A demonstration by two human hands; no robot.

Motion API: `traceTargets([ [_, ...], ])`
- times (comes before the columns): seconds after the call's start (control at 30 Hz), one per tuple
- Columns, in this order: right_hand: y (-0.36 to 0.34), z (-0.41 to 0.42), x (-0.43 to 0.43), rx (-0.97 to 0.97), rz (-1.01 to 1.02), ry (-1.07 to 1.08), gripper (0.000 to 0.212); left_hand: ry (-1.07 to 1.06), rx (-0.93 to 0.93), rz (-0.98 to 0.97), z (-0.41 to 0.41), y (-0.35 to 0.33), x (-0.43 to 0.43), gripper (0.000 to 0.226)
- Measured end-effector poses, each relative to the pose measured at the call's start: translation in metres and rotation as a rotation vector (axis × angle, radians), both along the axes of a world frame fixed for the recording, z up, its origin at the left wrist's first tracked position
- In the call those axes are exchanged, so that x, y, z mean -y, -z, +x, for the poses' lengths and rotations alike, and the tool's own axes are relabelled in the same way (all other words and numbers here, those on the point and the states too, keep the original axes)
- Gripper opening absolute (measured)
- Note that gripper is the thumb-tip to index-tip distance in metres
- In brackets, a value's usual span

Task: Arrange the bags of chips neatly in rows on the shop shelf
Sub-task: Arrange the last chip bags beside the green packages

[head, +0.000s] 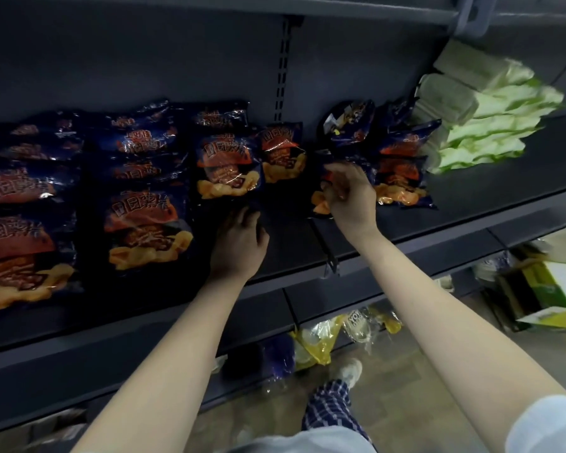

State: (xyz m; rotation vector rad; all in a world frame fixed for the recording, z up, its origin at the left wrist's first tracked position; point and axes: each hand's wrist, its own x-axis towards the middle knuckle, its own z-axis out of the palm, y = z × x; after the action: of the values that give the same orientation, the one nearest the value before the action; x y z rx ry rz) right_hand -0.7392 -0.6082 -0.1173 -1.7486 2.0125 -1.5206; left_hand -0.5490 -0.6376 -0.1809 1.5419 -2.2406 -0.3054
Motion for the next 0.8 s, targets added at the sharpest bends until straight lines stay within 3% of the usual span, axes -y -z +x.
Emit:
traceTargets([
  [0.37,-0.007,0.000,0.037,-0.016,-0.098,-0.038,0.028,-0.009,0.031,0.006,0.001,-0.007,-0.005,0.045],
  [0.67,-0.019,-0.004,0.063,-0.028,0.040,-0.135,0.042,-0.009,0.035,0.011,0.001,-0.003,-0.003,0.045],
  [0.8,-0.030,-0.012,0.084,-0.043,0.241,-0.164,0.051,-0.021,0.010,-0.035,0.000,-0.003,-0.007,0.057],
])
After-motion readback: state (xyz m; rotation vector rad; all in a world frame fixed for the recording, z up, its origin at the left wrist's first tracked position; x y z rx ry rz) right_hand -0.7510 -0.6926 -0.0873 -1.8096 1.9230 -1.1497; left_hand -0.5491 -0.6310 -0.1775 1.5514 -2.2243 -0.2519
